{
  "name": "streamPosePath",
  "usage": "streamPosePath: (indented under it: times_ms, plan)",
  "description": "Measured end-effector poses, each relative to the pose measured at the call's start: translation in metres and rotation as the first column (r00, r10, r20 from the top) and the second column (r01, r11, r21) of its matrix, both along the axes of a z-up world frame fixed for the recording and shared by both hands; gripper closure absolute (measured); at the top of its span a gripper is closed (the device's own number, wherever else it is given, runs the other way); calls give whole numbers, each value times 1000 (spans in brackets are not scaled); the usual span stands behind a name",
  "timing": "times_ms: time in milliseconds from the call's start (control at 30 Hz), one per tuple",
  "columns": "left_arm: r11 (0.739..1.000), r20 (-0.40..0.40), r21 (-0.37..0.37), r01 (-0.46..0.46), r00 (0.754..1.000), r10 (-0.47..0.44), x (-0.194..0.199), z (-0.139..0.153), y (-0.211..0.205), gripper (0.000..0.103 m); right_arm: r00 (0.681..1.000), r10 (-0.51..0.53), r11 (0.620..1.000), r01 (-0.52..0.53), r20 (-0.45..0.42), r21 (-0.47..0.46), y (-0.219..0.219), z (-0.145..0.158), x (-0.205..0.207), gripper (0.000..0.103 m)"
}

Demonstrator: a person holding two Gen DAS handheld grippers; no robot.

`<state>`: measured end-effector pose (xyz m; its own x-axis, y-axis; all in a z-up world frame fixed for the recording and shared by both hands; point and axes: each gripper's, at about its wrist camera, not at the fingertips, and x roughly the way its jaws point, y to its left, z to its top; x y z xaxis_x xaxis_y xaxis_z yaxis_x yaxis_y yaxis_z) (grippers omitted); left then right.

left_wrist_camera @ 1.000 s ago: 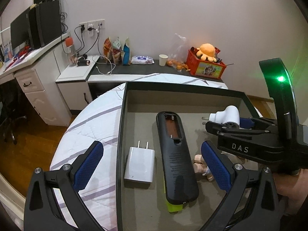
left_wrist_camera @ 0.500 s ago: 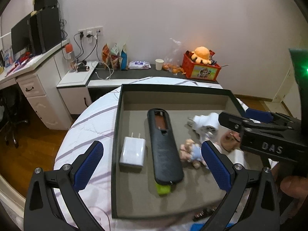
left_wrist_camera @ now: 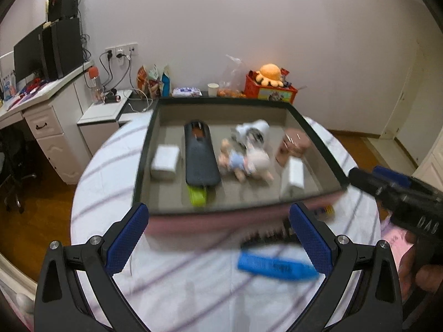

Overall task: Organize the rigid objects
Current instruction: 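Withdraw the right gripper and move the left gripper toward the blue bottle, then position the left gripper around the blue bottle to grasp it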

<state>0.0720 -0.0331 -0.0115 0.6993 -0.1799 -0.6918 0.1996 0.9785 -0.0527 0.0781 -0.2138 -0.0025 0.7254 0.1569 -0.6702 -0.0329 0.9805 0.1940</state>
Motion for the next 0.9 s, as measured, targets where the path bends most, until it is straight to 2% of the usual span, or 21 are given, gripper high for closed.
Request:
streamPosePath:
  times_ms: [200, 400, 567, 733, 800, 900]
  plan:
    - [998, -74, 17, 53, 996, -52, -33, -35, -15, 0, 998, -67, 996, 67, -4, 55, -29, -18, -39, 21]
    - [995, -139, -10, 102, 985, -102, -39, -59, -34, 0, 996, -88, 994, 89, -19, 69, -40, -32, -53, 21]
    - [995, -171, -22, 95, 980, -97, -33, -74, -55, 0, 995, -96, 992, 98, -29, 77, -47, -38, -54, 21]
    - [999, -175, -30, 24, 984, -29, -22, -85, -65, 0, 995, -93, 993, 96, -40, 74, -49, -43, -52, 21]
    - [1000, -149, -10, 8, 989, -10, -21, -89, -68, 0, 995, -91, 993, 94, -43, 76, -50, -44, -51, 21]
    - [1000, -157, 17, 11, 988, -9, -23, -90, -68, 0, 995, -87, 993, 90, -48, 76, -51, -46, -50, 21]
